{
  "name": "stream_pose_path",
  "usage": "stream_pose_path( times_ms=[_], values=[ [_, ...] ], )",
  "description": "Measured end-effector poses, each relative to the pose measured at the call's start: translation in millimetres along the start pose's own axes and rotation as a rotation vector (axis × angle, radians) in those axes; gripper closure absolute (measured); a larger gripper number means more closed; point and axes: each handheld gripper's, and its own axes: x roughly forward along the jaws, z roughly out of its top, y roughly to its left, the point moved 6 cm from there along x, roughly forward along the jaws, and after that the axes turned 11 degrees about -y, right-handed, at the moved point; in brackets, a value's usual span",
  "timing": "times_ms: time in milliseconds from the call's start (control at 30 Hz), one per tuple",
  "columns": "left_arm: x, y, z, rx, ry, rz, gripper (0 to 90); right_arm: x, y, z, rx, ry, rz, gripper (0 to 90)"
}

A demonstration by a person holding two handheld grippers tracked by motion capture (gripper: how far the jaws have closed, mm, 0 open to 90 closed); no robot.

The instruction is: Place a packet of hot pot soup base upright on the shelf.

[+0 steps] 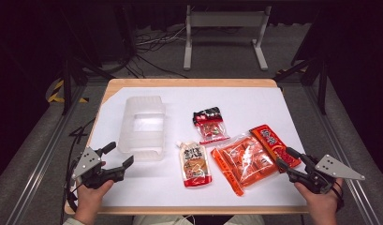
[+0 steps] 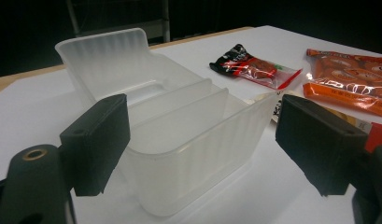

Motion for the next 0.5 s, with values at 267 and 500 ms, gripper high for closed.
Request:
stream_pose_path(
  times_ms=[267, 500],
  values=[
    [-1.2, 0.4, -3.2, 0.003, 0.030, 0.014, 19.5, 1.5, 0.1, 0.7, -0.008, 0.009, 0.001, 40.8],
    [-1.5, -3.2, -5.5, 0.014, 0.039, 0.003, 19.5, 5.5, -8.5, 3.3, -0.016, 0.030, -0.029, 36.2]
  ],
)
